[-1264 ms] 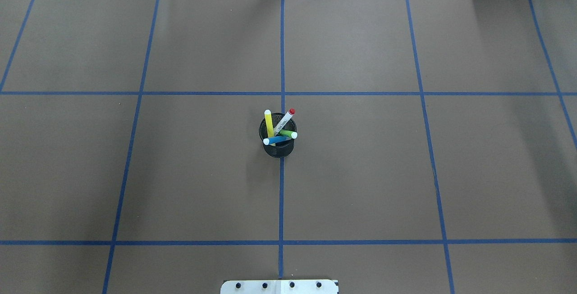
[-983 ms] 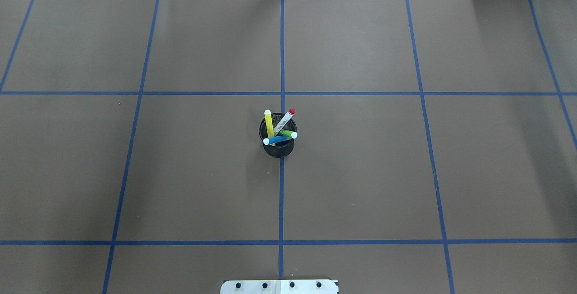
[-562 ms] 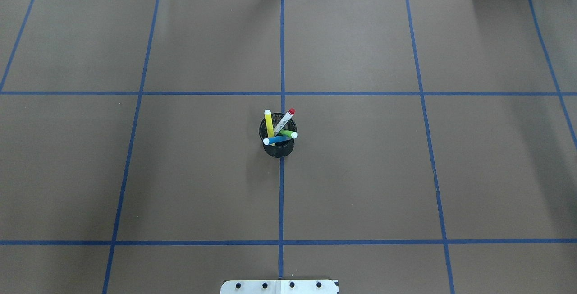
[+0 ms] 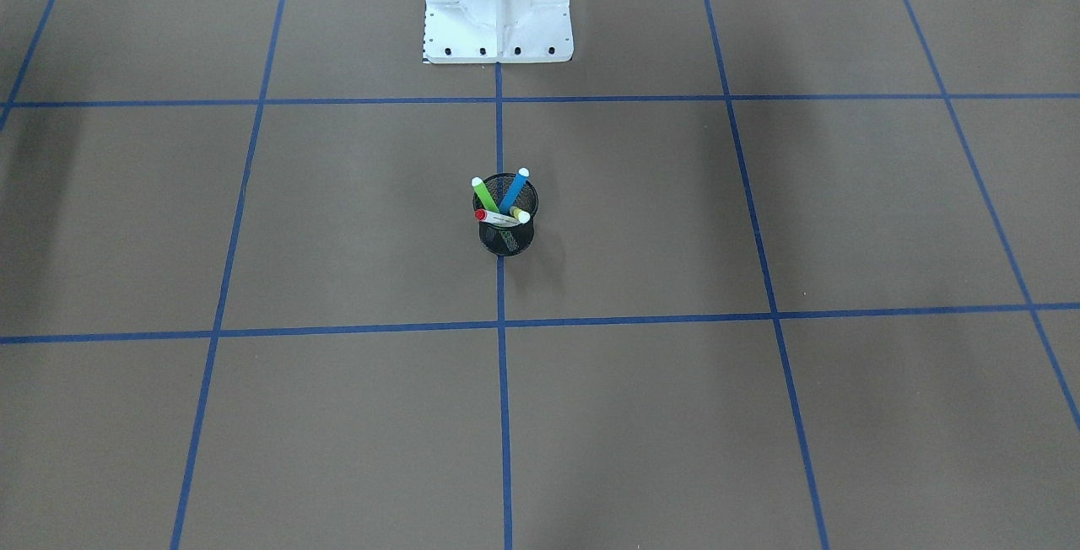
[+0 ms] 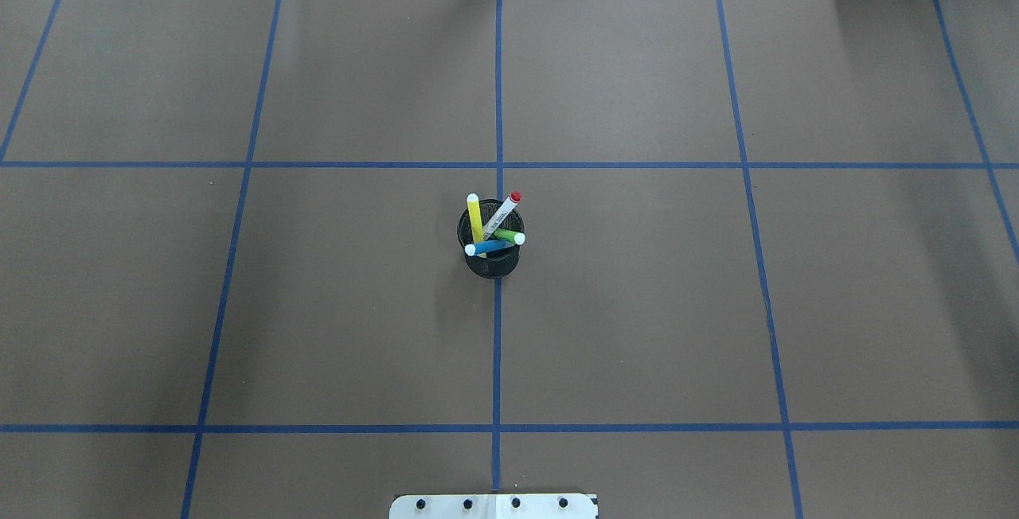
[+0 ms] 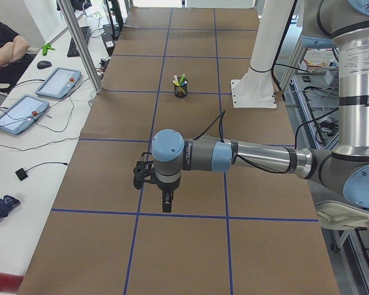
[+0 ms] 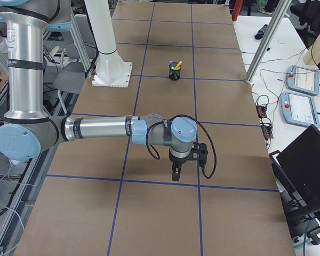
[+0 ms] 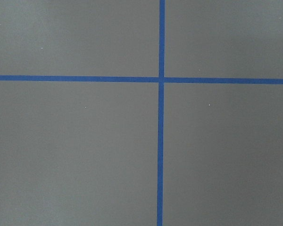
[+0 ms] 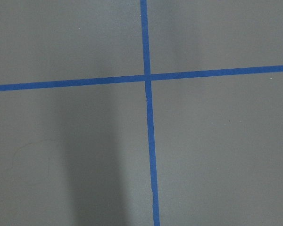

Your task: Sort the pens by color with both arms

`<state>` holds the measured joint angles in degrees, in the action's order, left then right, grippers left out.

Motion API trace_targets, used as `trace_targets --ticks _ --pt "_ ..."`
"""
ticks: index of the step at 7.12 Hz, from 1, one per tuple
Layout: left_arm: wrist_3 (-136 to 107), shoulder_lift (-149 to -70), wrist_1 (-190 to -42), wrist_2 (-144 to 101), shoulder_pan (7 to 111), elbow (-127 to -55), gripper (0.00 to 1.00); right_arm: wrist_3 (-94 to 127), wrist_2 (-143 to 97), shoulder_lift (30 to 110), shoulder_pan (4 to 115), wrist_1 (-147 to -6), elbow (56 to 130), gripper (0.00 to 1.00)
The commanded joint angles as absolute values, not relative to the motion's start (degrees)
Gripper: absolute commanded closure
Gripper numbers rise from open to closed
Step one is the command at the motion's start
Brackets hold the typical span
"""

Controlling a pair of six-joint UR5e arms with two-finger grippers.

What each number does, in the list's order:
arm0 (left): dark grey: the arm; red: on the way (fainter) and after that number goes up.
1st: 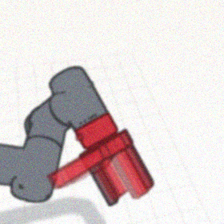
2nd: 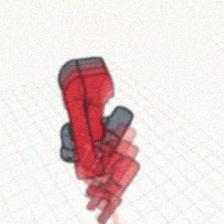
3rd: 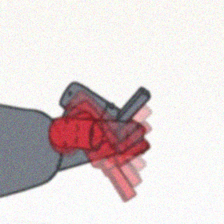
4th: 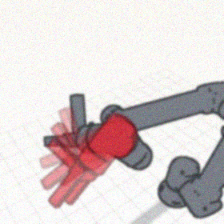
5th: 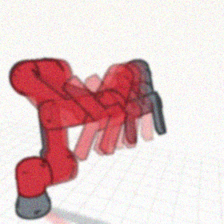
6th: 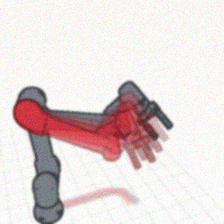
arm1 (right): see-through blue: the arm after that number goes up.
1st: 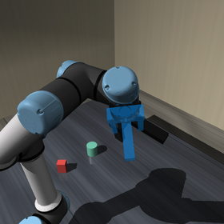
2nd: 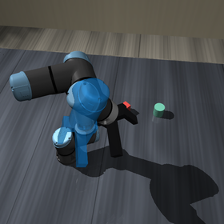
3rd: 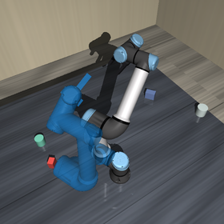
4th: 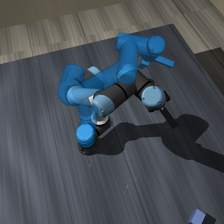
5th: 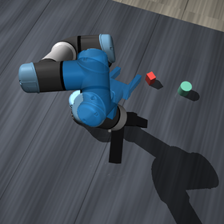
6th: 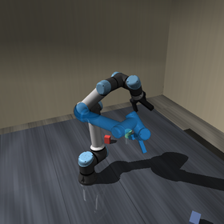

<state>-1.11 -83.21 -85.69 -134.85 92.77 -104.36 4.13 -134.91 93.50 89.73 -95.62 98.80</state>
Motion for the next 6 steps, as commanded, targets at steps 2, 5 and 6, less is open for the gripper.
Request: trace_targets --ticks 2,5,6 --pt "-1.1 -83.2 -85.7 -134.8 92.9 -104.4 0.00 4.2 -135.0 93.5 89.7 -95.6 99.1 0.00" --pt "-1.1 -83.3 -85.7 -134.7 92.7 -104.4 0.00 4.3 -135.1 92.6 89.7 -95.7 99.1 0.00" --pt "-1.1 -83.7 -85.7 -134.7 92.7 -104.4 0.00 4.3 -135.1 92.2 89.7 -95.7 99.1 0.00"
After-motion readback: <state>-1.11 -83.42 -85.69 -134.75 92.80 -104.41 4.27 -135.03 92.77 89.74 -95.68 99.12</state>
